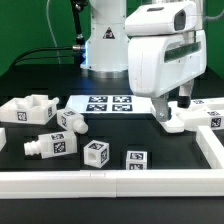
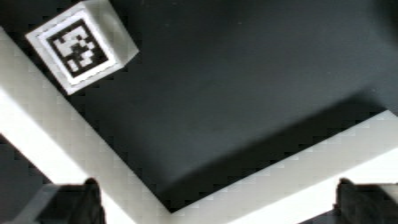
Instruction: Assemble chair
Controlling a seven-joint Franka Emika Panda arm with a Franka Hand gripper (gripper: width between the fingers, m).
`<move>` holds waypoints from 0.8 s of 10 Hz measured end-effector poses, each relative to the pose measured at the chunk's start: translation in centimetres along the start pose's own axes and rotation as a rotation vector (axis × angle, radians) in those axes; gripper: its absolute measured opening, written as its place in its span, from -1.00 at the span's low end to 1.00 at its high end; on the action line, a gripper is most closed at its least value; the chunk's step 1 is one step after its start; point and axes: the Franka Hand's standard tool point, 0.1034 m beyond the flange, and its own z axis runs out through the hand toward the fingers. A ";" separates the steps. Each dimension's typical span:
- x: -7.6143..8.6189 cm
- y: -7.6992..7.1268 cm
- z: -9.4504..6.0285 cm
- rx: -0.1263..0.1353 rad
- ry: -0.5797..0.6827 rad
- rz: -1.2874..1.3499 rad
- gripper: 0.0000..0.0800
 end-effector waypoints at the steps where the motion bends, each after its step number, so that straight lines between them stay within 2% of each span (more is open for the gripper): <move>1: 0.2 0.0 0.0 -0.001 0.015 0.002 0.63; 8: 0.0 0.2 -0.1 0.001 0.011 0.018 0.63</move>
Offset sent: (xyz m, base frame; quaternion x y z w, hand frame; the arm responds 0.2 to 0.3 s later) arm 0.0000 0.0000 0.0000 0.0000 0.0000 0.0000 1.0000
